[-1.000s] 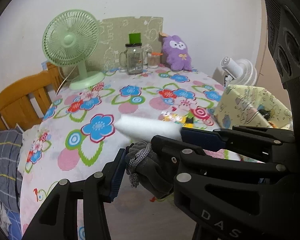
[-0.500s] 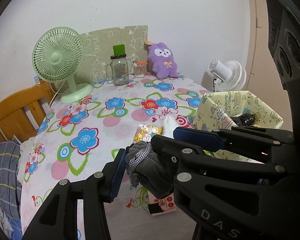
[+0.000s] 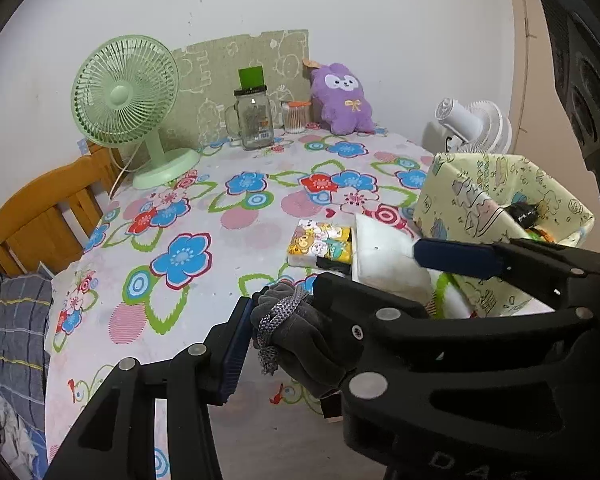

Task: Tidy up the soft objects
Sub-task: 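Move the right tool to the white cloth while the left tool holds the knit cloth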

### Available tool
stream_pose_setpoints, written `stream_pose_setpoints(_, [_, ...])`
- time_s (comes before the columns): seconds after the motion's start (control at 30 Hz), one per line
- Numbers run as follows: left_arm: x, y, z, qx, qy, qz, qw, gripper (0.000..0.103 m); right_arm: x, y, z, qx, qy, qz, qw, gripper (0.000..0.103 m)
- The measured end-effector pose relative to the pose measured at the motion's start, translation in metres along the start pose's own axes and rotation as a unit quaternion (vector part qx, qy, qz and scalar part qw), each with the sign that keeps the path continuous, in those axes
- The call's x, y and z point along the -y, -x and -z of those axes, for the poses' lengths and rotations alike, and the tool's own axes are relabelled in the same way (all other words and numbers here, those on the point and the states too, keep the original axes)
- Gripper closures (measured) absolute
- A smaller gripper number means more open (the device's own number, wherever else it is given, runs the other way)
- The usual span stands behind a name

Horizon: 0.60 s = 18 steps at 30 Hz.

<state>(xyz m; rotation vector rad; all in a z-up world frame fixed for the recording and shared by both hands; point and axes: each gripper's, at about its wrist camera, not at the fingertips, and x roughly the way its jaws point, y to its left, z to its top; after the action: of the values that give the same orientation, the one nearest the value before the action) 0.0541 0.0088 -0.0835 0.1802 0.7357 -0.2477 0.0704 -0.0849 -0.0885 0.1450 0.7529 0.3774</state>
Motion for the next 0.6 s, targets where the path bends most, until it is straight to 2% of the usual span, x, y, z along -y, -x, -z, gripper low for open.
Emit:
stream_pose_setpoints(0.17, [-0.004, -0.013, 0.001, -0.012, 0.003, -0.004, 0.9999, 0.050, 0.008, -0.011, 0.000, -0.007, -0.015, 0.016, 1.000, 0.022])
stream_pose_setpoints(0.43, [-0.013, -0.036, -0.002, -0.027, 0.003, -0.007, 0.9996, 0.050, 0.019, -0.036, -0.003, -0.027, -0.039, 0.084, 0.995, 0.022])
stream_pose_setpoints(0.6, [-0.017, -0.049, -0.007, -0.036, 0.002, -0.007, 0.9993, 0.050, 0.024, -0.050, -0.004, -0.038, -0.050, 0.113, 0.992, 0.022])
